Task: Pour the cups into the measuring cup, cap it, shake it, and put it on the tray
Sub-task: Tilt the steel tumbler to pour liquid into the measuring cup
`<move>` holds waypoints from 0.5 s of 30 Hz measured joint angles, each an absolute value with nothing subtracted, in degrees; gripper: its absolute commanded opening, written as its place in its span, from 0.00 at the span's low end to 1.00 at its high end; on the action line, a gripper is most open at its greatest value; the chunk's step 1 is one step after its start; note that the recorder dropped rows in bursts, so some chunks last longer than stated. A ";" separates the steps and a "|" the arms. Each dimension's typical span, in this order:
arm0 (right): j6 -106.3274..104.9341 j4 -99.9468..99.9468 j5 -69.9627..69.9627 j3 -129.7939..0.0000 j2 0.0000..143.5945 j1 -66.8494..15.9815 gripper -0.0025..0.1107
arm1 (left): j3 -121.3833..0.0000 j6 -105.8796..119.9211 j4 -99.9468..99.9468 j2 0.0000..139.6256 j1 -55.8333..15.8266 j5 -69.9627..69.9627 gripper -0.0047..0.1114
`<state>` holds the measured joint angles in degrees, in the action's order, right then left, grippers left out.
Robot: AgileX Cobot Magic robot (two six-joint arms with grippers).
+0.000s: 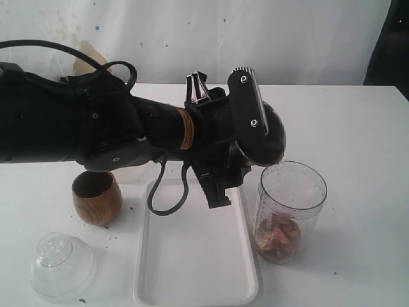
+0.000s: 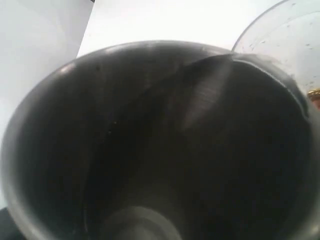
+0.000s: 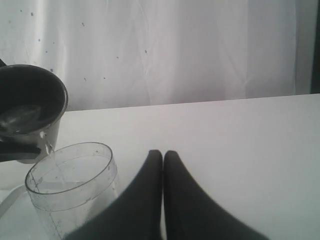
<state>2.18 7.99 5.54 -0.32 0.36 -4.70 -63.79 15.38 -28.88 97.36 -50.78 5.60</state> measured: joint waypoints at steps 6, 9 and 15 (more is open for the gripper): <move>2.18 7.99 5.54 -0.32 0.36 -4.70 0.02 | -63.79 15.38 -29.85 97.36 -50.78 5.60 0.04; 2.18 7.99 5.54 -0.32 0.36 -4.70 0.02 | -63.79 15.38 -30.38 97.36 -50.78 5.60 0.04; 2.18 7.99 5.54 -0.32 0.36 -4.70 0.02 | -63.79 15.38 -31.46 97.36 -50.78 5.60 0.04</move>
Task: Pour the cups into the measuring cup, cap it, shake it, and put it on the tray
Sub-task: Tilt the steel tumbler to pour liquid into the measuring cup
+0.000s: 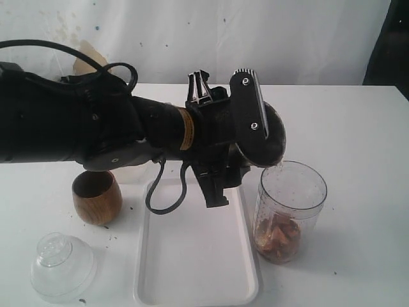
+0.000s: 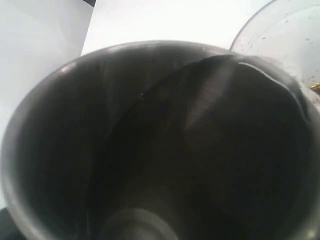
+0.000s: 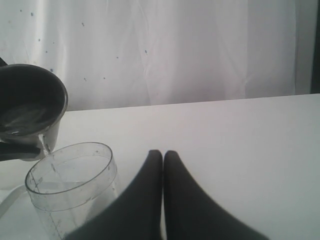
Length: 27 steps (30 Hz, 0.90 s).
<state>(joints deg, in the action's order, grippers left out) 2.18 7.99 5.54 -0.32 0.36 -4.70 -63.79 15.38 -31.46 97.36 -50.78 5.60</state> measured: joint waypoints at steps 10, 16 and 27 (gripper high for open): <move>2.18 7.99 5.54 -0.32 0.36 -4.70 0.02 | -63.79 15.38 -34.58 97.36 -50.78 3.64 0.04; 2.18 7.99 5.54 -0.32 0.36 -4.70 0.02 | -63.79 15.49 -38.18 97.36 -50.78 1.64 0.04; 2.18 7.99 5.54 -0.32 0.36 -4.70 0.02 | -63.95 15.49 -42.00 97.36 -50.78 1.25 0.04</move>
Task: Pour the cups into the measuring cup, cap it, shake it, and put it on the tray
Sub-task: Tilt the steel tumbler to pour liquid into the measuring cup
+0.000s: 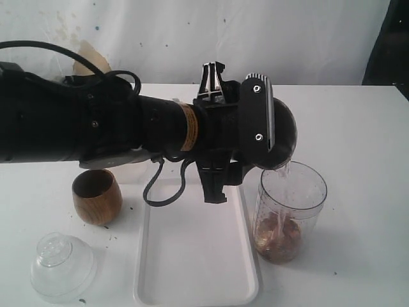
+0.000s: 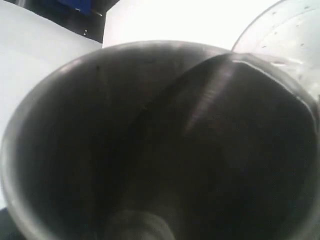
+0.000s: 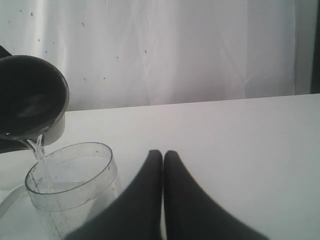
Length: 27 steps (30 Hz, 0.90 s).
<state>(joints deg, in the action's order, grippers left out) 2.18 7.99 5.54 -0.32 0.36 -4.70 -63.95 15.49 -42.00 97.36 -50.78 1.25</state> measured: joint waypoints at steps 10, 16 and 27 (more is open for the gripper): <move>2.18 7.99 5.54 -0.32 0.36 -4.70 0.02 | -67.54 15.49 -42.54 97.36 -50.78 1.25 0.04; 2.18 7.99 5.54 -0.32 0.36 -4.70 0.02 | -67.78 15.49 -44.49 97.36 -50.78 1.25 0.04; 2.18 7.99 5.54 -0.32 0.36 -4.70 0.02 | -67.78 15.49 -47.62 97.36 -50.78 1.25 0.04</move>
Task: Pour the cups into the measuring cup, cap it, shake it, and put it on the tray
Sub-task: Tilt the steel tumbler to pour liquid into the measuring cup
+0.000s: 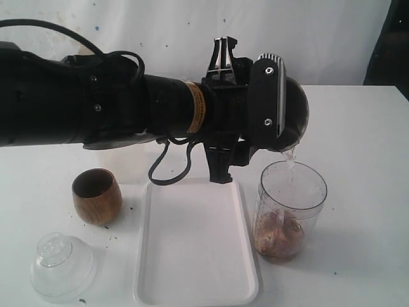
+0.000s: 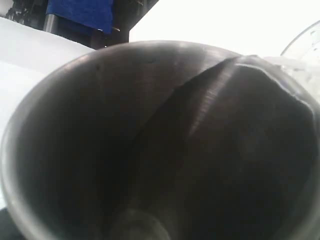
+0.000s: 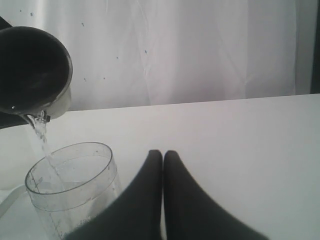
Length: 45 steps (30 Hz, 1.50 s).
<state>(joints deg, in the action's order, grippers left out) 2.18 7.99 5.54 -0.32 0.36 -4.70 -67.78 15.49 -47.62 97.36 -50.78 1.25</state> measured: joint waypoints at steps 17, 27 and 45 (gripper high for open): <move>2.18 7.99 5.54 -0.32 0.36 -4.70 0.02 | -67.78 15.49 -49.37 97.36 -50.78 0.33 0.04; 2.18 7.99 5.54 -0.32 0.36 -4.70 0.02 | -67.78 15.49 -51.62 97.36 -50.78 0.00 0.04; 2.18 7.99 5.54 -0.32 0.36 -4.70 0.02 | -67.78 -10.19 -51.52 97.36 -50.78 0.00 0.04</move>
<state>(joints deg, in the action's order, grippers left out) 2.18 7.99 5.54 -0.32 0.36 -4.70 -67.78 -10.19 -51.52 97.36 -50.78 0.00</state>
